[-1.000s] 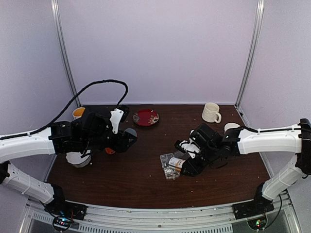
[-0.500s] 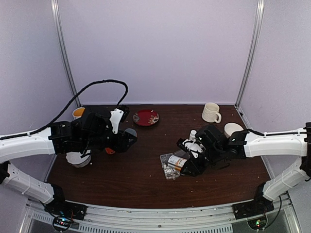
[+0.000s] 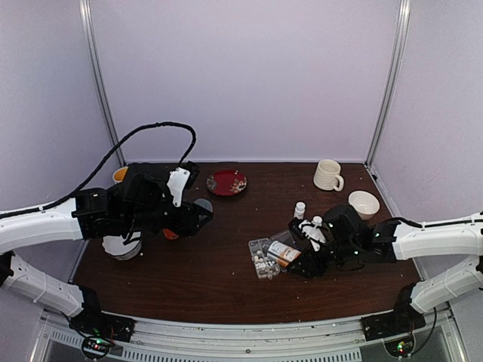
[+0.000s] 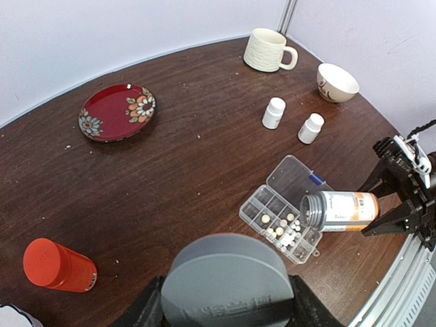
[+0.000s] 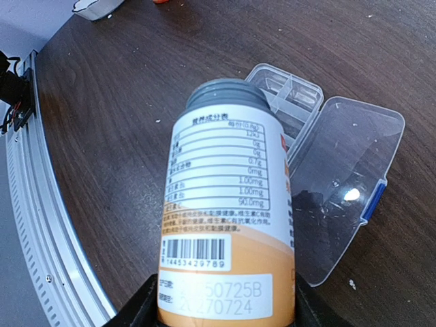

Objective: Sort the pills into containers
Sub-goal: Pour the pill into the compartment of the pill container, then screw the lid of the pill bottle onto the pill bottle.

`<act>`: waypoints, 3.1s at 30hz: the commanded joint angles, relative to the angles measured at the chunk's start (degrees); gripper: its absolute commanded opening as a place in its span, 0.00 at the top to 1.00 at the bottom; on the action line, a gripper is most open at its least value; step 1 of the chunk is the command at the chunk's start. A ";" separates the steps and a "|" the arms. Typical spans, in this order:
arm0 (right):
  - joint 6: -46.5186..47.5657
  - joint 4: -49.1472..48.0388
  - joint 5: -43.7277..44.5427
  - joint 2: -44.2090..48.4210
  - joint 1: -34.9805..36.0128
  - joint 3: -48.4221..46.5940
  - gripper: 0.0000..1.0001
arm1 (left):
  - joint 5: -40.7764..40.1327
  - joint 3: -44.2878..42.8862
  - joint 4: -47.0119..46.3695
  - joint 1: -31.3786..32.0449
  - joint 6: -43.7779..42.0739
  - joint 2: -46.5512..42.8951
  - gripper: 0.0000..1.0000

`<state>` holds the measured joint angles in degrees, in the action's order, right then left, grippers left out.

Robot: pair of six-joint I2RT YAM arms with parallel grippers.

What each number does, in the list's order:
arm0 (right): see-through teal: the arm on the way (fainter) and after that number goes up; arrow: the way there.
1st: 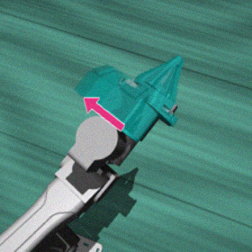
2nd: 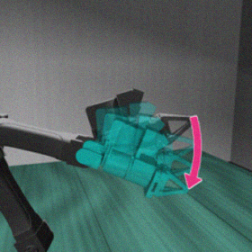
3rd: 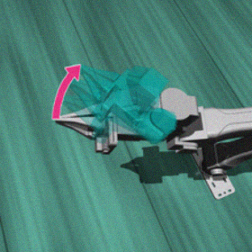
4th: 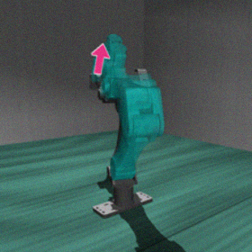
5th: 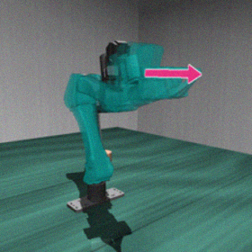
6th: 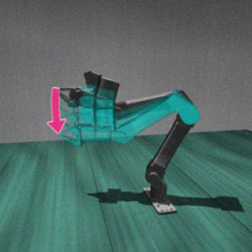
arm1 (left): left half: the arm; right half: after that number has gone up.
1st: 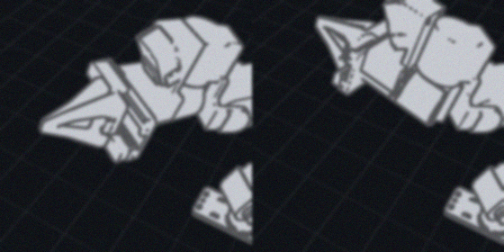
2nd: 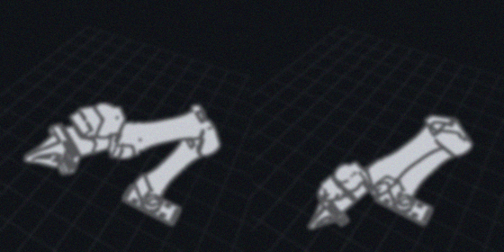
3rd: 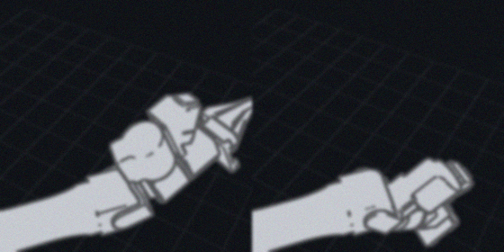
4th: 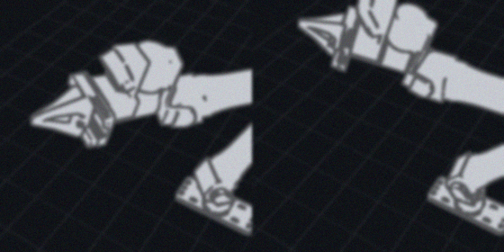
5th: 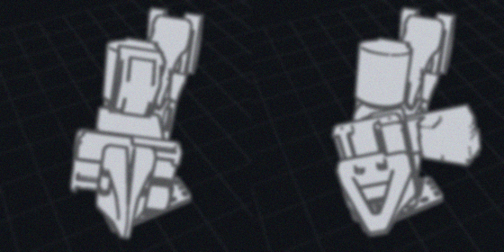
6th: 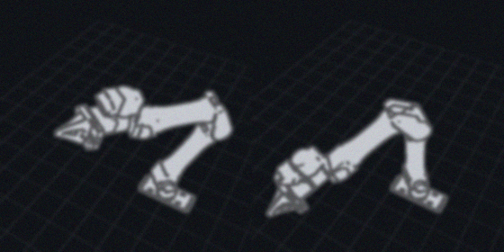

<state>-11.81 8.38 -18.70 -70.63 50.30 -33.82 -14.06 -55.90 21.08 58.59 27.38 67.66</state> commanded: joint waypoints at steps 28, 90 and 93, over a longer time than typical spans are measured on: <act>15.99 -68.09 1.20 25.11 -0.73 13.77 1.00 | 15.88 -12.55 -1.19 -0.19 3.79 -3.64 1.00; 49.18 -22.44 19.40 10.96 17.50 -13.90 1.00 | 28.91 -24.19 4.50 1.88 16.06 7.02 1.00; 46.04 -26.56 17.48 11.31 17.50 -12.84 1.00 | 28.61 -23.45 3.96 1.87 16.50 7.18 1.00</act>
<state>35.68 -10.55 -0.75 -59.72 66.81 -45.76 17.19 -79.09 24.93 60.20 42.85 73.60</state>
